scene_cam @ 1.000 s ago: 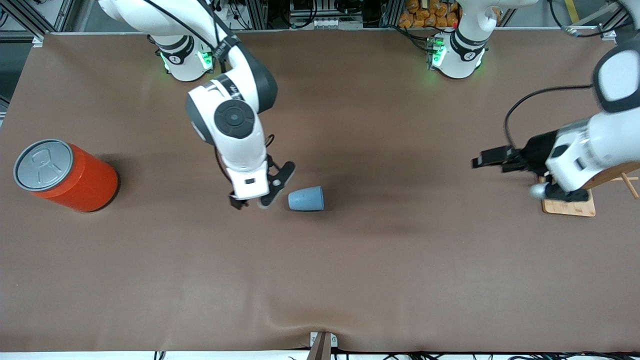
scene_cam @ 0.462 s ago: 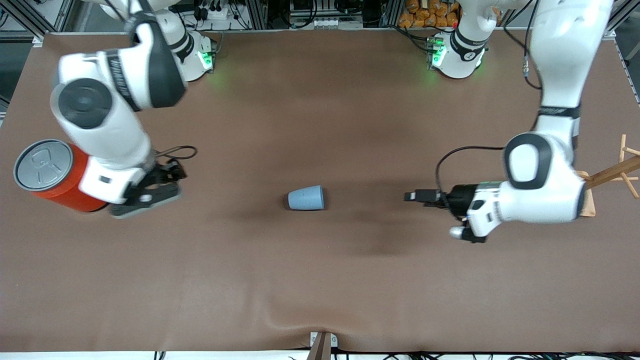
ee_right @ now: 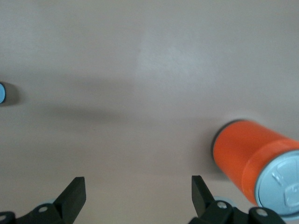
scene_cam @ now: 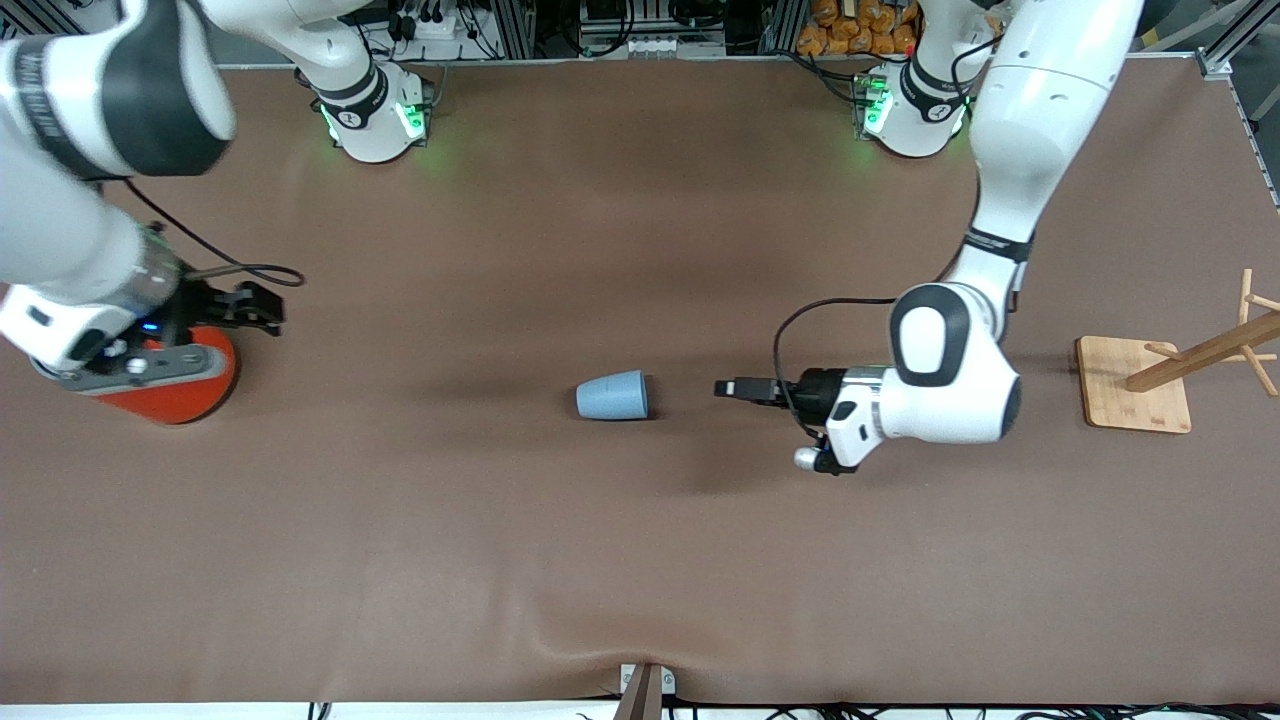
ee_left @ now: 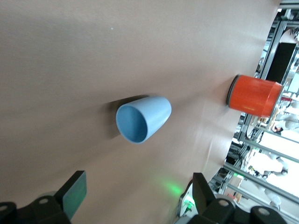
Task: Flip cup
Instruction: 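Withdraw the right gripper while the left gripper reaches the cup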
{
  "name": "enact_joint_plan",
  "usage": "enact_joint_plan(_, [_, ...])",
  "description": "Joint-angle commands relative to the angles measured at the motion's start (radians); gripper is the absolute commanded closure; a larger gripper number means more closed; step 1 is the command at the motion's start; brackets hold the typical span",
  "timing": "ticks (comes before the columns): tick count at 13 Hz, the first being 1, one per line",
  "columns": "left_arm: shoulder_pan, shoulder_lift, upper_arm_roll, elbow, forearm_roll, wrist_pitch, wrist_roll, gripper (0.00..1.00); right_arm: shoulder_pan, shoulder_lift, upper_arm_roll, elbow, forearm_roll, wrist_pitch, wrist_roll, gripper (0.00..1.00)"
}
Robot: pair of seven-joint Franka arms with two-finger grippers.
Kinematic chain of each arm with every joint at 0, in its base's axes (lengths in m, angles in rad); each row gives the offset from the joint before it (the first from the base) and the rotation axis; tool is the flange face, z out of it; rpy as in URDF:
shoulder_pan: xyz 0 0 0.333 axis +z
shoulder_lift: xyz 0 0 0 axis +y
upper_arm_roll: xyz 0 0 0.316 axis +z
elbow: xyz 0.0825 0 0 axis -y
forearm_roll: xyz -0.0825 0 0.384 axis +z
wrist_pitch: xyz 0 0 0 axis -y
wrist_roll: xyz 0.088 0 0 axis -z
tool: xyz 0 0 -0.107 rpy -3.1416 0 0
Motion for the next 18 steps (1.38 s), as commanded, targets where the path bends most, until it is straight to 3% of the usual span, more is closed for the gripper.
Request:
enact_joint_plan(1, [-0.05,0.017,0.005,-0.033,-0.098,0.064,0.012,0.0,-0.167,-0.076,0.114,-0.069,0.031,0.003,0.017,0.0])
enact_joint_plan(3, [-0.067,0.033,0.003,-0.039,-0.118,0.098,0.026,0.0,-0.217,-0.114,0.153,-0.078,0.031,-0.003,0.056,0.0])
enact_joint_plan(12, [-0.154,0.126,0.005,-0.022,-0.323,0.184,0.075,0.0,-0.231,-0.164,0.141,-0.064,0.032,-0.098,0.049,0.0])
enact_joint_plan(18, [-0.183,0.211,0.005,0.076,-0.395,0.212,0.075,0.0,-0.304,-0.167,0.144,-0.055,0.112,-0.111,0.004,0.0])
